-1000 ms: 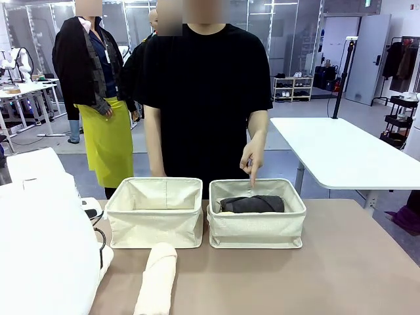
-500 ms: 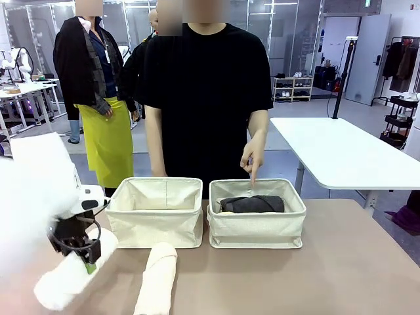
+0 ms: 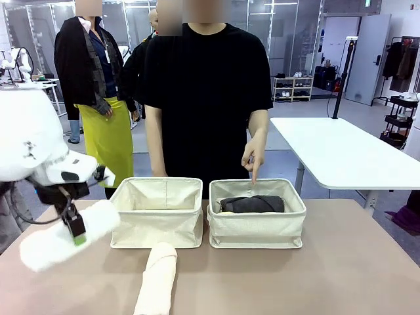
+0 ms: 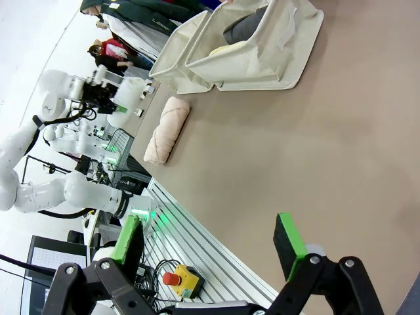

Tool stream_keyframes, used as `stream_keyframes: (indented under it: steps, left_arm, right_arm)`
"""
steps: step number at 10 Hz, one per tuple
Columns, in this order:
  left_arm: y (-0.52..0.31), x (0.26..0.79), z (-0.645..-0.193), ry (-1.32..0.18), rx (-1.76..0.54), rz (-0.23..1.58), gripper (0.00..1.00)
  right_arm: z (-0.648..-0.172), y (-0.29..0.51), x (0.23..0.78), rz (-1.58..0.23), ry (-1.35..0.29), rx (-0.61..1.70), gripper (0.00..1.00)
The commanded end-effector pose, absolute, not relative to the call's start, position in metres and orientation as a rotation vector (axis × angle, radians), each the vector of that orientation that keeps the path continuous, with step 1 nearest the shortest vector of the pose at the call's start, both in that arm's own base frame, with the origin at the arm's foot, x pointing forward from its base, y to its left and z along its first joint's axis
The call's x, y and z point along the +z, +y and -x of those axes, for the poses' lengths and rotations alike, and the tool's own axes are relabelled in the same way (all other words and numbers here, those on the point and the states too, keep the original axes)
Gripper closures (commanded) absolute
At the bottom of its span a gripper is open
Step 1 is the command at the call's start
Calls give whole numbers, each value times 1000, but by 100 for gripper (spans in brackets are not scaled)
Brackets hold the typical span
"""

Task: Divide the towels into two baskets.
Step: Pick up one hotel-folded towel from the bottom of the table and place it in the Fabric basket indicated by the person.

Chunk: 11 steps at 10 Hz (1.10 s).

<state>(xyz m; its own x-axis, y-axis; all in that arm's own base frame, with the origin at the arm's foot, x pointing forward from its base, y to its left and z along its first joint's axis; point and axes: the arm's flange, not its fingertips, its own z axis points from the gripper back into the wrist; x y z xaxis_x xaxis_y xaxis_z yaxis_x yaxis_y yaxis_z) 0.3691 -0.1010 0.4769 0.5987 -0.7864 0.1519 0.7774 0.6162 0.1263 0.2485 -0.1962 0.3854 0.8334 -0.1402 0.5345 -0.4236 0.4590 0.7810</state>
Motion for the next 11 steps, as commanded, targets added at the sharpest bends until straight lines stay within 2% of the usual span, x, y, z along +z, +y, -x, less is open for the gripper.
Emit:
stream_keyframes:
  steps: [1,5,8,9,11]
  left_arm:
    - [-134,526,-353,-428,-1114,-126,44]
    - [-231,594,-378,-594,-1430,-283,44]
    - [-306,592,-408,-574,-1585,-270,44]
    - [-312,595,-403,-590,-1625,-187,44]
    - [-300,584,-397,-558,-1544,-252,44]
  right_arm:
    - [-248,-195,387,-1103,-606,197,0]
    - [-248,-195,387,-1103,-606,197,0]
    - [-248,-195,387,-1103,-606,197,0]
    - [-248,-195,387,-1103,-606,197,0]
    - [-248,-195,387,-1103,-606,197,0]
